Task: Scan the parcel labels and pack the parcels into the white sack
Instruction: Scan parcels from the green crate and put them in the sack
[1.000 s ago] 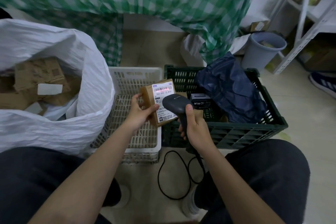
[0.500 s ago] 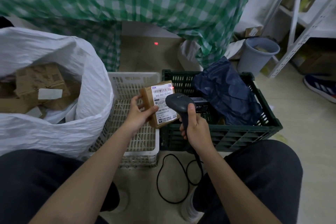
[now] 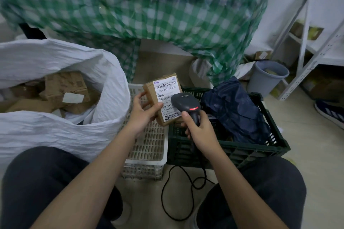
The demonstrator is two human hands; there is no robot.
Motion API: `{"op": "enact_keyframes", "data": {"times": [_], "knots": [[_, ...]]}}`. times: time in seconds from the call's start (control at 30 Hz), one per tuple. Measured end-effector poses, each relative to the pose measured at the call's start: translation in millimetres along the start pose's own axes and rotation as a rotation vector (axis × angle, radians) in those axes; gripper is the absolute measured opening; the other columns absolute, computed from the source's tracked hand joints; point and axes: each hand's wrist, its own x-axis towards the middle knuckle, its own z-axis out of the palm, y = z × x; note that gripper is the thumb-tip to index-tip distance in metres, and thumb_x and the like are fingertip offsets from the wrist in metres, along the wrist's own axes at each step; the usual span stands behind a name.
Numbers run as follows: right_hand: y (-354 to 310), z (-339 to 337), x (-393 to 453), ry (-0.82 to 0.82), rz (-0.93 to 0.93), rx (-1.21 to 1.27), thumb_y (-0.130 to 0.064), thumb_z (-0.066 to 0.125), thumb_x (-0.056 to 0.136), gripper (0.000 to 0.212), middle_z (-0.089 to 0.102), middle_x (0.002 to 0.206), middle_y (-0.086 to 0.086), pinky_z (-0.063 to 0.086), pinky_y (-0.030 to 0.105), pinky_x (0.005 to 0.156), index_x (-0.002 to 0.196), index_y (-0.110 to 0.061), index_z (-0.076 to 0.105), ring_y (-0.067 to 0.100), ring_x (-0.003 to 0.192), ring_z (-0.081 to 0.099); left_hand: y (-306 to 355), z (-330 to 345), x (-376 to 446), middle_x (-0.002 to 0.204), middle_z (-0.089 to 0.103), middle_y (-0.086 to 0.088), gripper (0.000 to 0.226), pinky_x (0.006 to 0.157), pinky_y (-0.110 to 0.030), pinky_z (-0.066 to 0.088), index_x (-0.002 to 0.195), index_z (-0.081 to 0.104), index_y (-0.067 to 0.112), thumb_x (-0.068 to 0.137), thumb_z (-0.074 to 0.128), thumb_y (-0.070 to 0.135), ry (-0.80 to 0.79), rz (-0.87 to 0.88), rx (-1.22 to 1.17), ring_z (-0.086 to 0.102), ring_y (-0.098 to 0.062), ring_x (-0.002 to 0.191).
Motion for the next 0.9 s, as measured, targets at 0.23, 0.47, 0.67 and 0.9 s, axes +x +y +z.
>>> {"op": "enact_keyframes", "data": {"times": [0.23, 0.47, 0.67, 0.9], "knots": [[-44, 22, 16, 0.027, -0.132, 0.001, -0.076, 0.051, 0.076, 0.057, 0.068, 0.108, -0.003, 0.052, 0.045, 0.092, 0.113, -0.034, 0.054, 0.016, 0.100, 0.064, 54, -28, -12, 0.126, 0.055, -0.004, 0.064, 0.070, -0.028, 0.058, 0.133, 0.034, 0.029, 0.084, 0.072, 0.012, 0.107, 0.169, -0.087, 0.061, -0.018, 0.110], [-77, 76, 43, -0.013, -0.162, 0.082, -0.053, 0.055, 0.091, 0.027, 0.070, 0.095, 0.001, 0.053, 0.047, 0.091, 0.108, -0.032, 0.052, 0.015, 0.088, 0.067, 96, -110, -28, 0.130, 0.055, 0.000, 0.070, 0.088, -0.041, 0.055, 0.135, 0.035, 0.032, 0.079, 0.077, 0.019, 0.292, 0.287, 0.008, 0.059, -0.016, 0.115], [-82, 120, 55, -0.099, -0.152, 0.074, -0.048, 0.054, 0.093, 0.033, 0.067, 0.103, 0.008, 0.051, 0.041, 0.085, 0.113, -0.022, 0.052, 0.019, 0.088, 0.065, 135, -196, -33, 0.123, 0.060, 0.005, 0.073, 0.095, -0.037, 0.052, 0.135, 0.040, 0.030, 0.075, 0.081, 0.025, 0.501, 0.424, 0.263, 0.060, -0.003, 0.106], [-102, 172, 85, -0.107, -0.123, 0.099, -0.046, 0.058, 0.093, 0.032, 0.065, 0.091, 0.009, 0.049, 0.032, 0.068, 0.104, -0.017, 0.051, 0.015, 0.073, 0.060, 157, -279, -14, 0.143, 0.045, -0.003, 0.076, 0.100, -0.047, 0.045, 0.142, 0.034, 0.034, 0.078, 0.072, 0.047, 0.680, 0.410, 0.938, 0.045, -0.023, 0.127]]}}
